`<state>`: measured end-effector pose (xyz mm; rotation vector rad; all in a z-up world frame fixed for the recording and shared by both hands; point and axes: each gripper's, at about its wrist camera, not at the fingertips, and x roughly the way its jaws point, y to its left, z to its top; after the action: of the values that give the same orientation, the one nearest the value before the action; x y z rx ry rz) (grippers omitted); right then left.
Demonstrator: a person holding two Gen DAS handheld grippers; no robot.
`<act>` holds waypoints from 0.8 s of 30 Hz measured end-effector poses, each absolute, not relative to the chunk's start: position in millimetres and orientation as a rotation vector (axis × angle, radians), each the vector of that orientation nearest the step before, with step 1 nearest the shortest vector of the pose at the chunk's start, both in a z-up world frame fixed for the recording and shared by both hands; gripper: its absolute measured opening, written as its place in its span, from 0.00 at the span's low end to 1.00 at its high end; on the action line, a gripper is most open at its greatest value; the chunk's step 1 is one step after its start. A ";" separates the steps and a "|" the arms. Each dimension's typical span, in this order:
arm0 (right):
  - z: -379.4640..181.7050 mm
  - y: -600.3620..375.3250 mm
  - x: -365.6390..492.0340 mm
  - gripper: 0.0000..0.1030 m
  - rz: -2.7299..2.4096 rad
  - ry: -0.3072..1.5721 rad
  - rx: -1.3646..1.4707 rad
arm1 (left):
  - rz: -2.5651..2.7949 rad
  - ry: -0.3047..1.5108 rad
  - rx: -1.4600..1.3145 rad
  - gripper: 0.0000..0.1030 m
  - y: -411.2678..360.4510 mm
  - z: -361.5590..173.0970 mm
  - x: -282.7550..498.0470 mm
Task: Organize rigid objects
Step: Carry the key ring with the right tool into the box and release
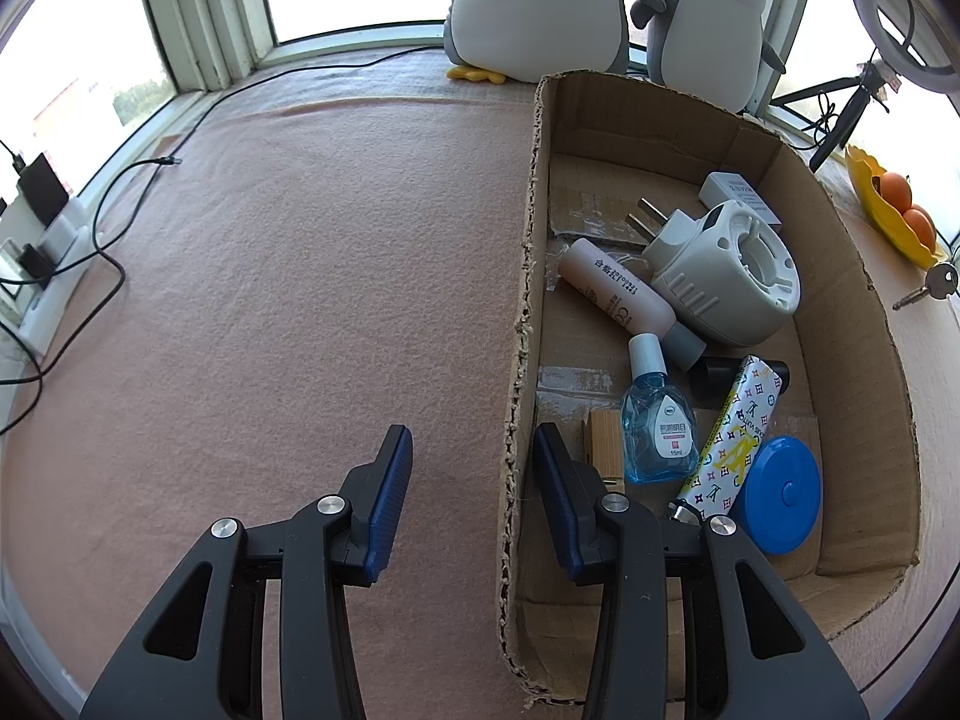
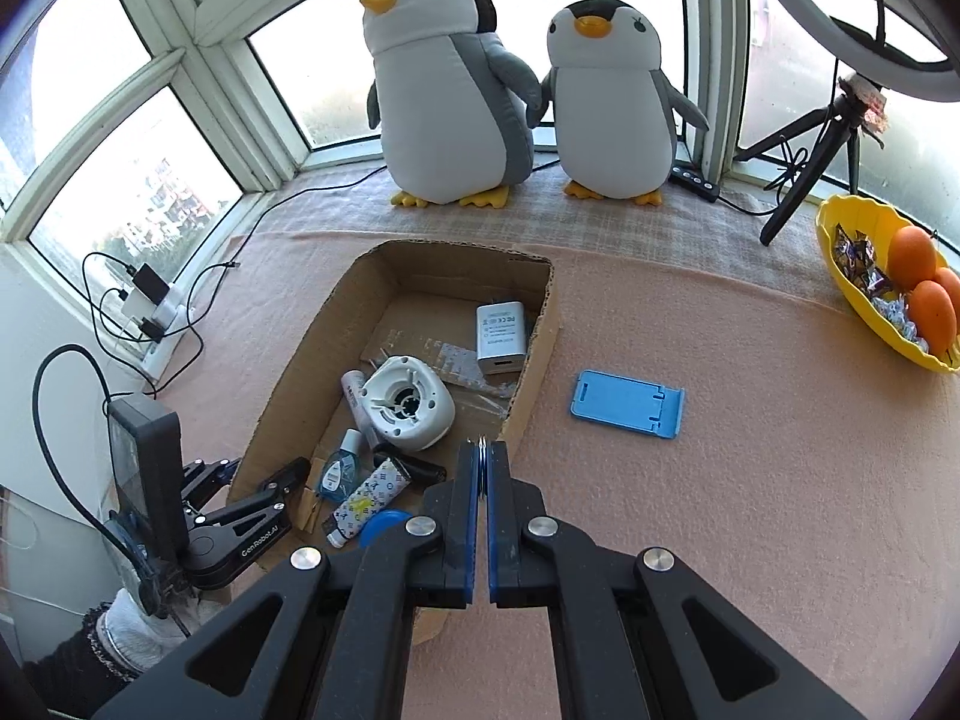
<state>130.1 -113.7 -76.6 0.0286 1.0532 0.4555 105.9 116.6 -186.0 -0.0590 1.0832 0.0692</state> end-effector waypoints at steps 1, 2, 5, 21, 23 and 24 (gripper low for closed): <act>-76.1 -108.8 127.8 0.02 0.470 1.051 0.021 | 0.069 1.083 -0.059 0.40 116.5 -186.1 105.9; -76.1 -103.6 125.8 0.02 0.482 1.051 0.012 | 0.069 1.083 -0.058 0.40 116.4 -186.0 105.9; -79.9 -87.1 121.3 0.02 0.507 1.058 -0.025 | 0.070 1.083 -0.058 0.40 116.5 -185.5 105.9; -100.4 -59.8 123.0 0.02 0.506 1.083 -0.119 | 0.070 1.083 -0.058 0.40 116.3 -185.0 105.9; -100.8 -60.0 125.2 0.02 0.499 1.082 -0.125 | 0.069 1.083 -0.059 0.40 116.4 -185.1 105.8; -101.1 -60.3 127.2 0.02 0.494 1.080 -0.127 | 0.070 1.083 -0.058 0.40 116.2 -185.2 105.8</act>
<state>127.2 -60.3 -101.1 -0.1268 1.0801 0.4937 105.8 116.2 -185.2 -0.0585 1.0828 0.0696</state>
